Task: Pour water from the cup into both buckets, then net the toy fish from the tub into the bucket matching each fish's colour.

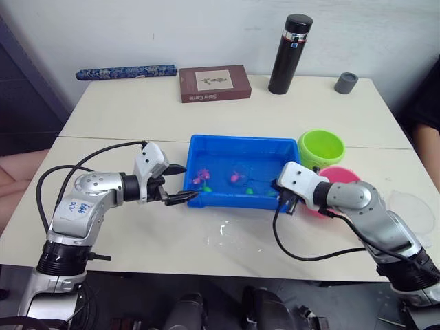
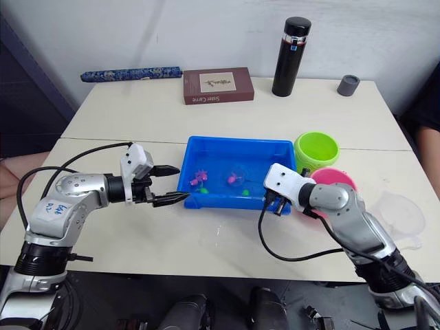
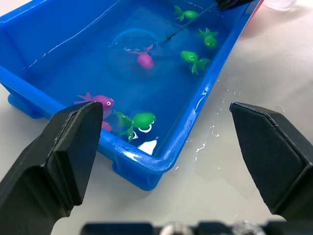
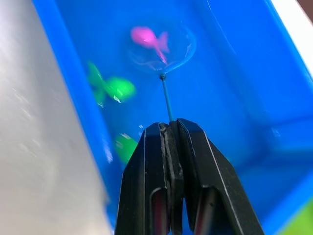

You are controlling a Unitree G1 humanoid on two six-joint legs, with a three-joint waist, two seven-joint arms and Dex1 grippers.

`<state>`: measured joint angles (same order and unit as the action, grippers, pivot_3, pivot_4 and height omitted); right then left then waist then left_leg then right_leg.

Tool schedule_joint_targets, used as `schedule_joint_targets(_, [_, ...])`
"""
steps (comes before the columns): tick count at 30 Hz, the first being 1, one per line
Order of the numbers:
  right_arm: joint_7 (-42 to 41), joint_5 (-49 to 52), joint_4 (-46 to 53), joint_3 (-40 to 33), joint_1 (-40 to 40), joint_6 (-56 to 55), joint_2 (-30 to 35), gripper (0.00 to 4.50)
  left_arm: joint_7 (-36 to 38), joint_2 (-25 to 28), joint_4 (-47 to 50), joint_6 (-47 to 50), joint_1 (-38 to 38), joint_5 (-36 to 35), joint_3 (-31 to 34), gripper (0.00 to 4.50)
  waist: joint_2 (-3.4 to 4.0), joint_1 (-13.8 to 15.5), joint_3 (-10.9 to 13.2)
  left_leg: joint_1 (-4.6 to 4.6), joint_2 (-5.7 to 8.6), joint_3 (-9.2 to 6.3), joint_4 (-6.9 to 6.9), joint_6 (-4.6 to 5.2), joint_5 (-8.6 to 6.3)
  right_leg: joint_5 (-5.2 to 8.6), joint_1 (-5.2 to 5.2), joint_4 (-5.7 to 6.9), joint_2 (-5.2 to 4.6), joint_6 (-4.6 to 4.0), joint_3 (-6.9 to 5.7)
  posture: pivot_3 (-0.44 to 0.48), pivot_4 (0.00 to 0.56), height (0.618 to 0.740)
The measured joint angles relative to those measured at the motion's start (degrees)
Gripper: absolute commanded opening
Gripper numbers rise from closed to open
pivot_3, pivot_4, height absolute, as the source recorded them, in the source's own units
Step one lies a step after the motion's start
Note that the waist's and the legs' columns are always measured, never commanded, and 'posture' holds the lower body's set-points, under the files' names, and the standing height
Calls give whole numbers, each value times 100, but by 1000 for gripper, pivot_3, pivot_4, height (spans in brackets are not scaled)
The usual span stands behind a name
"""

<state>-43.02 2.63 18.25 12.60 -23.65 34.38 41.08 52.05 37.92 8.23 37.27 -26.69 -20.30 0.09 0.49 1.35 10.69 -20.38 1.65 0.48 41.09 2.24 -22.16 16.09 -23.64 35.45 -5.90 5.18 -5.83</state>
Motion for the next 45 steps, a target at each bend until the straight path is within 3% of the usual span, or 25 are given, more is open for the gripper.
schedule_joint_targets(12, [142, 1896, 1209, -1604, 218, 2435, -456, 0, 116, -408, -169, -127, -450, -128, -136, 4476, 2, 8, 1, -1, 2, -4, -1, 0, 0, 0, 1, 0, -1, 0, 0, 0, 150, 740])
schedule_joint_targets(17, [424, 2459, 2039, -2809, 745, 3211, -442, 0, 517, -847, -688, -298, -966, -244, -445, 4476, 3, 32, 2, -5, 11, -7, 1, 1, 0, -1, 2, -1, -4, 1, -3, 0, 150, 740])
schedule_joint_targets(25, [594, 3057, 3506, -5391, 2307, 4099, -433, 0, 1240, -1553, -1659, -656, -2007, -305, -835, 4476, 9, 54, 0, -2, 12, -1, -3, 3, 1, -1, 2, 5, 13, 2, 0, 0, 150, 740])
schedule_joint_targets(28, [541, 3189, 3646, -6353, 2832, 4068, -420, 0, 1495, -1756, -2049, -865, -2221, -290, -974, 4476, 9, 53, 0, 3, 12, 1, -4, 5, 2, -1, 8, 5, 21, 2, 1, 0, 150, 740])
schedule_joint_targets(31, [555, 3248, 3660, -7143, 3444, 3765, -353, 0, 1691, -1954, -2366, -1137, -2332, -203, -1121, 4476, 9, 59, -1, 5, 12, 3, -7, 6, 2, -1, 9, 4, 19, 2, 5, 0, 150, 740])
schedule_joint_targets(34, [579, 2817, 3669, -7185, 4491, 2936, -47, 0, 1855, -2038, -2579, -1381, -2370, -91, -1246, 4476, 10, 56, -1, 9, 12, 7, -13, 6, 2, 0, 8, 4, 19, 2, 10, 0, 150, 740])
schedule_joint_targets(39, [865, -173, 3658, -6001, 6542, 169, 1006, 0, 1932, -2172, -2725, -1545, -2425, 16, -1253, 4476, 4, 20, 2, 19, 15, 26, -16, 9, 4, -1, 8, 3, 22, 16, 46, 0, 150, 740])
schedule_joint_targets(45, [1091, -2083, 3215, -5625, 6538, -2016, 1242, 0, 1921, -2181, -2728, -1600, -2450, 42, -1235, 4476, 0, 24, 4, 20, 5, 24, -13, 0, 5, -1, 9, -2, 27, 18, 49, 0, 150, 740])
